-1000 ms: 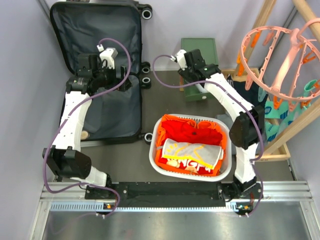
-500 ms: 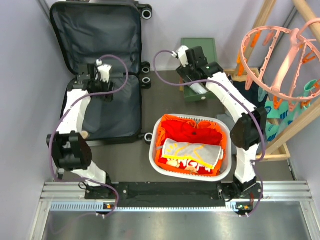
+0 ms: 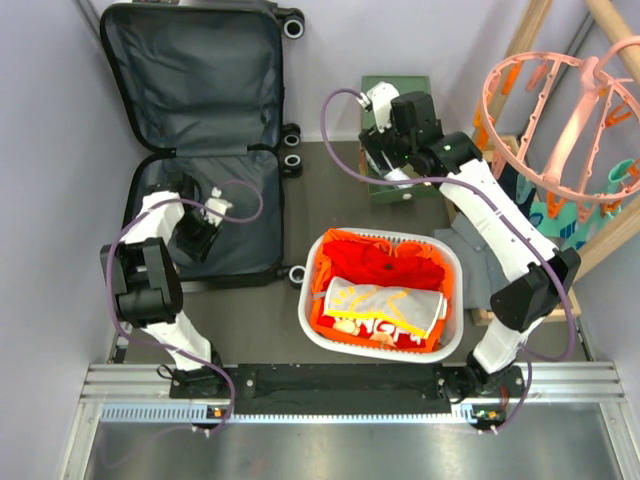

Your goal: Open, take out, and arrange the luggage

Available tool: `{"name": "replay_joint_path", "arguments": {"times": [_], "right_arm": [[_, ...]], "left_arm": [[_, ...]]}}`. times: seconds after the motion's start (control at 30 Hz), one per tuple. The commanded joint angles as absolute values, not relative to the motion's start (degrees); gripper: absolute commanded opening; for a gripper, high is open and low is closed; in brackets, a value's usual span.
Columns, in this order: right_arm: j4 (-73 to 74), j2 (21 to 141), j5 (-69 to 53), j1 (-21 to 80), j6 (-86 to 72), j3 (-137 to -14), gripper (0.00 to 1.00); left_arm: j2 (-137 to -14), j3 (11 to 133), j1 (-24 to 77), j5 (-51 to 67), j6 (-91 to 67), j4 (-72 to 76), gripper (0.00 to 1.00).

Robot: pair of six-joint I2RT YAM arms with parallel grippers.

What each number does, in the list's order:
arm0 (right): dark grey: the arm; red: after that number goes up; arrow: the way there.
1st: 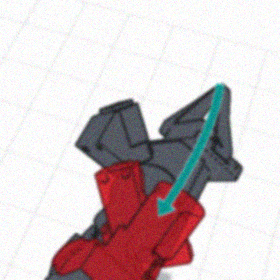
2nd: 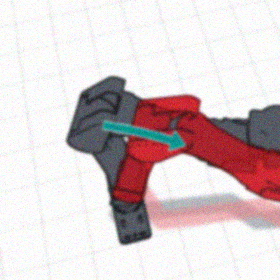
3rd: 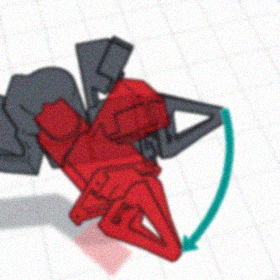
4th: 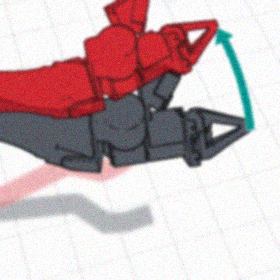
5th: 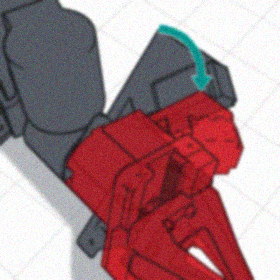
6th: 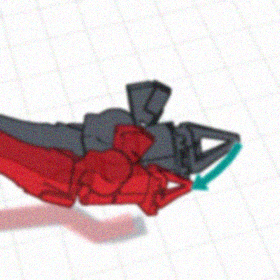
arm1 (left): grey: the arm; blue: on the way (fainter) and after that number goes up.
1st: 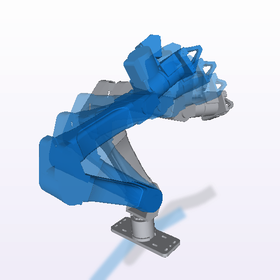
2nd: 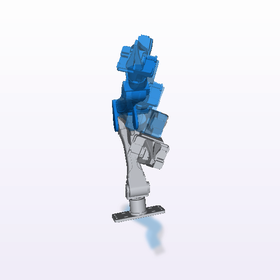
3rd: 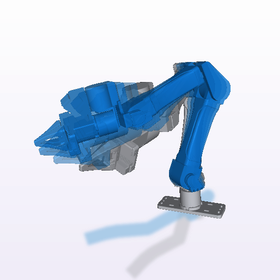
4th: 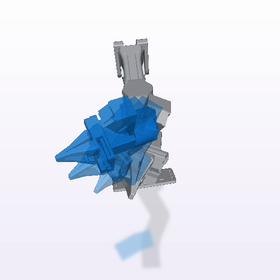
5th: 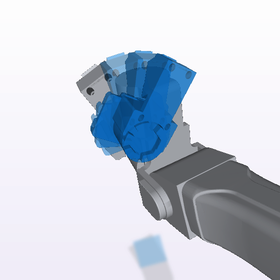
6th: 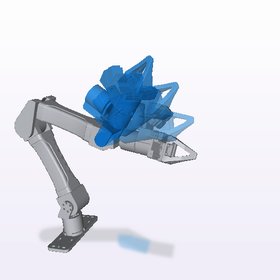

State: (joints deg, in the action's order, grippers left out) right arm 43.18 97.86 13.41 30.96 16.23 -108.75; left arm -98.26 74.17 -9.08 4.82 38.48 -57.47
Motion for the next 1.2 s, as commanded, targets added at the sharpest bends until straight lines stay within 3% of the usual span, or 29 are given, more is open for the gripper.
{"name": "replay_joint_path", "arguments": {"times": [0.0,0.43,0.6,0.93,1.17], "right_arm": [[44.3,96.1,13.4,31.8,12.8,-107.4,0.73],[38.8,94.7,14.9,31.8,12.7,-101.5,0.75],[37.4,94.6,14.2,31.8,12.6,-100.7,0.75],[38.4,91.8,15.9,31.7,11.3,-97.3,0.76],[43.7,87.9,16.3,31.8,7.0,-93.9,0.76]], "left_arm": [[-96.6,70.1,-9.3,3.2,48.5,-63.0,0.32],[-110.8,77.1,-6.1,-5.7,38.9,-49.6,0.27],[-114.9,86.4,-8.6,-5.5,32.7,-46.5,0.27],[-117.5,93.1,-15.6,-17.2,26.0,-41.0,0.28],[-112.9,84.8,-20.1,-19.2,27.0,-45.5,0.28]]}}
